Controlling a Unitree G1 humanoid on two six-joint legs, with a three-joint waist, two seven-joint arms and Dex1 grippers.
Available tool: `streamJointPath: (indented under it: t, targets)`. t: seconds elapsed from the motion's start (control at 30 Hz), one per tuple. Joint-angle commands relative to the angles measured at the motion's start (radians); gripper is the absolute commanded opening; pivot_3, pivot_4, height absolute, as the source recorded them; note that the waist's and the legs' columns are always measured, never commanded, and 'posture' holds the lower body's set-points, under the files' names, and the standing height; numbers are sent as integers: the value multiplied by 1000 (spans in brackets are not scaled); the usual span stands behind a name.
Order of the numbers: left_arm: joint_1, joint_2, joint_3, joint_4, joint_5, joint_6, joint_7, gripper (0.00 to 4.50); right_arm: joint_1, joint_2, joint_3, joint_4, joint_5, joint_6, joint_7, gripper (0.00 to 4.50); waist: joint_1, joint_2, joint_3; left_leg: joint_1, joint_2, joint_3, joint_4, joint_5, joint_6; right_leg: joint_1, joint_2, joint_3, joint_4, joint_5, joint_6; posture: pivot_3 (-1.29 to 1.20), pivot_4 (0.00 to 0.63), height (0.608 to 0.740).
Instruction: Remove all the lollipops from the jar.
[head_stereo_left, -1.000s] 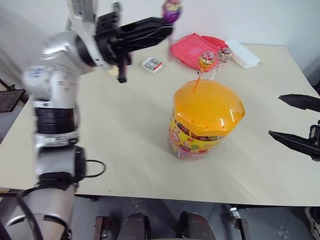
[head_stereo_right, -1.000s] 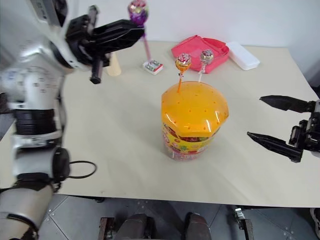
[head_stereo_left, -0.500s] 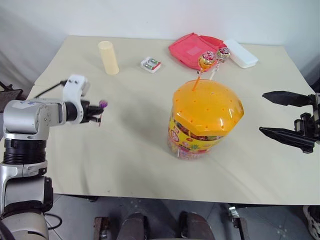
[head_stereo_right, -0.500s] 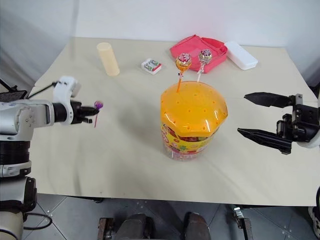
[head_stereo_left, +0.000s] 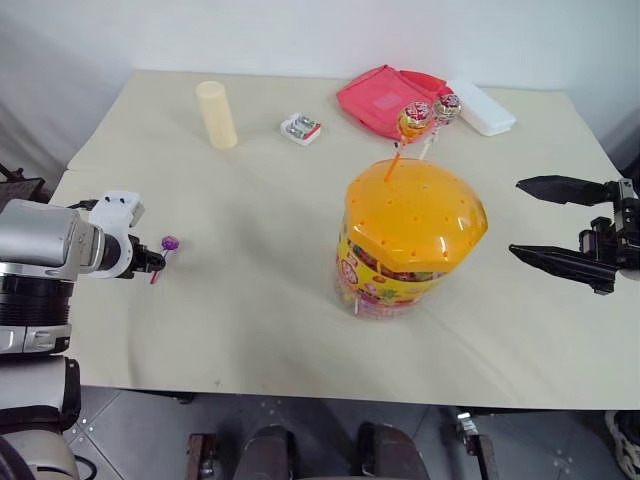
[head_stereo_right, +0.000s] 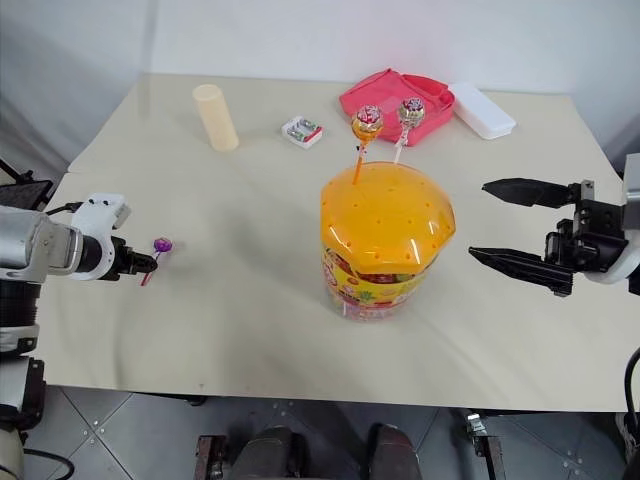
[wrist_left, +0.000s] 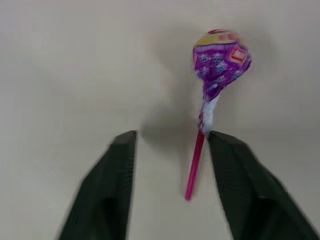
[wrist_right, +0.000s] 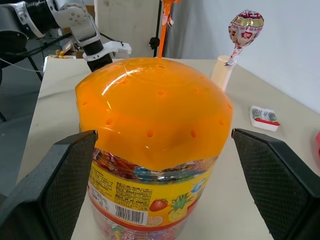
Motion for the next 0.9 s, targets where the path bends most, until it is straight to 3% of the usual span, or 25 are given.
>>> streamJointPath:
  t: [0.03, 0.17, 0.27, 0.33, 0.5, 0.63, 0.9]
  targets:
    - [-64, 60, -10, -74, -29, 13, -48, 3396, -19, -21, -13, 8, -5, -21, 19, 4500, 0, 0, 0, 0, 0, 0, 0, 0, 0, 0, 0, 0, 0, 0, 0, 0, 150, 740]
    - [-178, 170, -40, -130, -117, -58, -227, 4490, -47, -38, -20, 49, -31, -41, 37, 4500, -2, -1, 0, -1, 0, 2, 0, 0, 0, -4, 0, 2, 2, 0, 0, 0, 150, 740]
    - [-194, 213, -51, -167, -159, -207, -376, 4490, -48, -41, -31, 57, -39, -49, 36, 4500, -6, -1, 0, -1, 0, 4, -2, 0, 0, -9, 0, 7, 6, 0, 0, 0, 150, 740]
    - [-205, 178, -37, -161, -169, -318, -431, 4490, -45, -41, -36, 58, -41, -54, 35, 4500, -3, 0, 0, -1, -1, 7, -2, 0, 0, -11, 0, 8, 7, 0, -1, 0, 150, 740]
    - [-211, -114, 86, -75, -246, -751, -570, 4490, -46, -34, -49, 44, -20, -47, 29, 4500, 14, -1, 0, -5, 0, 8, 5, 0, 0, -11, -1, 8, 8, 0, 0, 0, 150, 740]
    - [-239, -320, 127, 21, -326, -1014, -783, 4490, -34, -22, -102, -26, 61, 1, 1, 4500, 7, -1, 0, -8, 0, 8, 9, -1, 1, -13, 0, 8, 10, 0, 0, 0, 150, 740]
    - [-340, -532, 56, 218, -292, -1163, -937, 4490, 141, 14, -226, -204, 146, 59, -69, 4500, 3, -1, 0, -9, 0, 7, 11, -1, 2, -13, 0, 7, 10, 0, 0, 0, 150, 740]
